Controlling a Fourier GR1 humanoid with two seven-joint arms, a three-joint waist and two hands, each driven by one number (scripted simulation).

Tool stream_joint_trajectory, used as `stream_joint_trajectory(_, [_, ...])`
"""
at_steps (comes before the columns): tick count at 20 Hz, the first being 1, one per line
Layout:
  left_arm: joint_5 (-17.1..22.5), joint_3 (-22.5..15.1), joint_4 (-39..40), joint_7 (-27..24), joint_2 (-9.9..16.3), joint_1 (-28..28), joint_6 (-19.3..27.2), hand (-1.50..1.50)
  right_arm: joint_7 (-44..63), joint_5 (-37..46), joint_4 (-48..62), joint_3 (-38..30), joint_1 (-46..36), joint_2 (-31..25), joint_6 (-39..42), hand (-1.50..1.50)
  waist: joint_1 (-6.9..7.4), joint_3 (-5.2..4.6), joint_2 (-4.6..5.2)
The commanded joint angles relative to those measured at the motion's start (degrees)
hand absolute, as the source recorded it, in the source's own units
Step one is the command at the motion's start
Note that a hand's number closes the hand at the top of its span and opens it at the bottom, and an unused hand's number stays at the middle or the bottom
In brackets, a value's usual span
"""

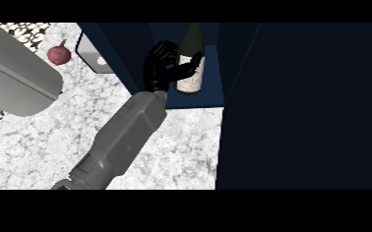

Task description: Pick up the wine, place it into the cabinet and close the cabinet

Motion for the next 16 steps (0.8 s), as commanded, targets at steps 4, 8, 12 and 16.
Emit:
stream_joint_trajectory(4, [-3.0,2.4,9.3,-0.2,0.5,-8.9,2.1,1.5,3.3,-6.5,-8.8,-1.4,2.5,-0.6,1.0,-1.5,-0.09,0.01,0.19])
stream_joint_trajectory(8, [-4.6,3.3,12.7,-1.9,0.6,-9.9,6.0,1.5,2.9,-5.4,-7.7,-0.1,2.3,0.7,0.5,-1.5,0.28,-0.01,0.18])
stream_joint_trajectory(12, [-8.0,1.3,18.7,2.2,4.8,-16.0,10.9,-1.5,1.0,-4.2,-7.1,1.5,3.7,1.1,1.6,-1.5,-0.94,0.05,0.26])
stream_joint_trajectory(16, [-9.2,1.2,23.1,2.5,4.9,-15.6,8.0,-1.5,3.3,-5.2,-7.6,1.6,1.5,1.2,1.6,-1.5,-0.98,-0.03,0.69])
